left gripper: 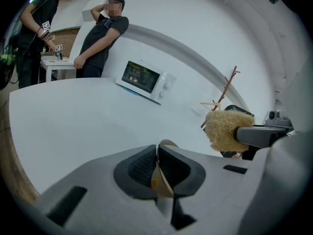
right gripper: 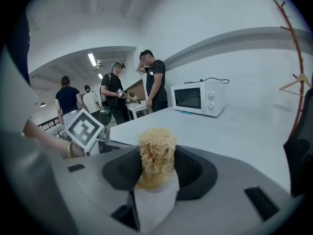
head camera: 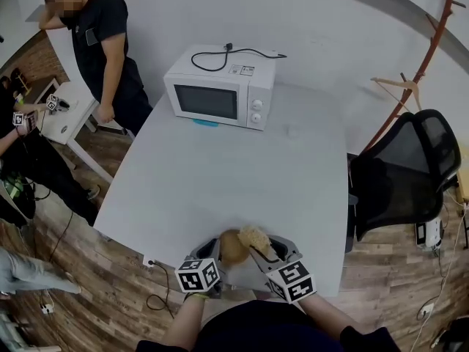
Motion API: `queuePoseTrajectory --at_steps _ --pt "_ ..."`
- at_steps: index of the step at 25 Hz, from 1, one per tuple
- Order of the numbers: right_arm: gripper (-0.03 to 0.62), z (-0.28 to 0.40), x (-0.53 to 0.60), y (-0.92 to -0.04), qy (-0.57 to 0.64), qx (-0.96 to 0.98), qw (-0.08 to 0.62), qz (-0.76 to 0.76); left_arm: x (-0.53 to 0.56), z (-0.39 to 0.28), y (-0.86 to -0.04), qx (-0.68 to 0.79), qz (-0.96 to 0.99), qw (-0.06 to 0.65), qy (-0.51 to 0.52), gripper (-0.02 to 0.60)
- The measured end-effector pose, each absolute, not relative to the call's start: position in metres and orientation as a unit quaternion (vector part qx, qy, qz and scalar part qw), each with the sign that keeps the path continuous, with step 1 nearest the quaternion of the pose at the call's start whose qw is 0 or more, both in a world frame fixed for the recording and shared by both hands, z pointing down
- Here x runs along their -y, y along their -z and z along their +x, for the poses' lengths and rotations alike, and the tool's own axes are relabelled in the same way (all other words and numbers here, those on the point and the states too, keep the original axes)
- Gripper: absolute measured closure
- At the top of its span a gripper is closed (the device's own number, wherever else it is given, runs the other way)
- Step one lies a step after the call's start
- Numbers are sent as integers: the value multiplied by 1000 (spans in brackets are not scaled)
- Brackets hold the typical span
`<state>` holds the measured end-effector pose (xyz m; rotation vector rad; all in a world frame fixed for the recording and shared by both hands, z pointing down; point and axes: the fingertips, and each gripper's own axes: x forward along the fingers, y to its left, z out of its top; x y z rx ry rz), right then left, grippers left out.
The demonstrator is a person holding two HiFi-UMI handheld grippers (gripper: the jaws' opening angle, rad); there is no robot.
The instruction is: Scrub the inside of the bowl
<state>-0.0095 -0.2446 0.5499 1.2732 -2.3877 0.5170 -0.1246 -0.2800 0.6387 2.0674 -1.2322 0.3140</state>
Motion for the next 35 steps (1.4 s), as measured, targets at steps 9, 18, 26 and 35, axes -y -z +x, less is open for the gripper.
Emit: queuePoseTrajectory --at_steps 9,18,26,35 --pt "414 24 215 -548 -195 847 193 456 286 -119 -660 507 786 320 -149 406" --pt "414 43 176 -537 -190 863 167 438 245 -120 -623 545 779 290 -111 380" --pt "414 54 136 -524 -177 883 141 410 181 -89 -579 564 779 266 -63 527" --pt "414 71 97 -516 -168 896 118 394 120 -57 -561 569 780 254 -64 557"
